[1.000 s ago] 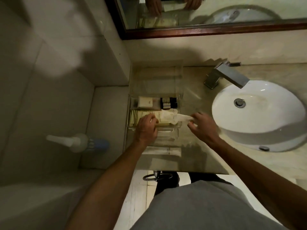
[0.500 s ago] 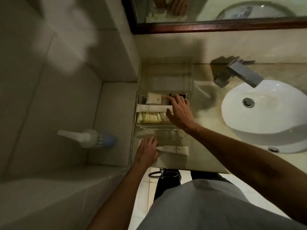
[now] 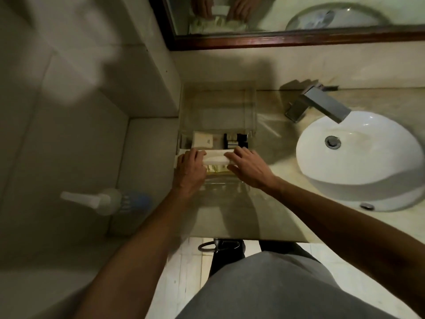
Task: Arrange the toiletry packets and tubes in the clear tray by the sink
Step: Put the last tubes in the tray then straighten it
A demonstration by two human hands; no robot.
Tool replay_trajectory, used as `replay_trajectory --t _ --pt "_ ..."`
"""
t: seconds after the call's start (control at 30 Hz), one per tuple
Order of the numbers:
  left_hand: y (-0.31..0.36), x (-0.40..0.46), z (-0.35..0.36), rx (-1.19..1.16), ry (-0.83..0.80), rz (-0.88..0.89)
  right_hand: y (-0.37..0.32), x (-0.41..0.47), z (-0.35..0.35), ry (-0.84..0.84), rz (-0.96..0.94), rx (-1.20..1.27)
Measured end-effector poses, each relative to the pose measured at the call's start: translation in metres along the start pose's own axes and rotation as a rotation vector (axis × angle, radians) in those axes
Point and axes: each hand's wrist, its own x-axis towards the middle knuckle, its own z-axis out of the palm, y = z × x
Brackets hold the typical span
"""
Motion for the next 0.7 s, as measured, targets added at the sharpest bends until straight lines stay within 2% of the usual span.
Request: replay_trajectory --t 0.1,0.2,0.4,0.57,0.7 --pt "-0.013 -0.01 0.006 -0.036 -0.091 0.067 0.0 -0.004 0.005 0.047 0.072 -0.073" --pt "-0.022 -0.013 0.013 0.0 -0.046 0.062 -0.007 -0.001 0.009 0.154 0.159 -0.026" --pt "-0.026 -0.001 0.031 0.044 -0.159 0.031 -0.019 0.006 0.041 -0.019 0.269 0.007" --pt "-0.023 0.003 0.037 0.066 -0.123 0.008 -0.032 0.004 0.051 0.028 0.431 0.062" --pt "-0.019 0.0 0.037 0.043 -0.103 -0.091 -0.034 0.002 0.055 0.013 0.496 0.081"
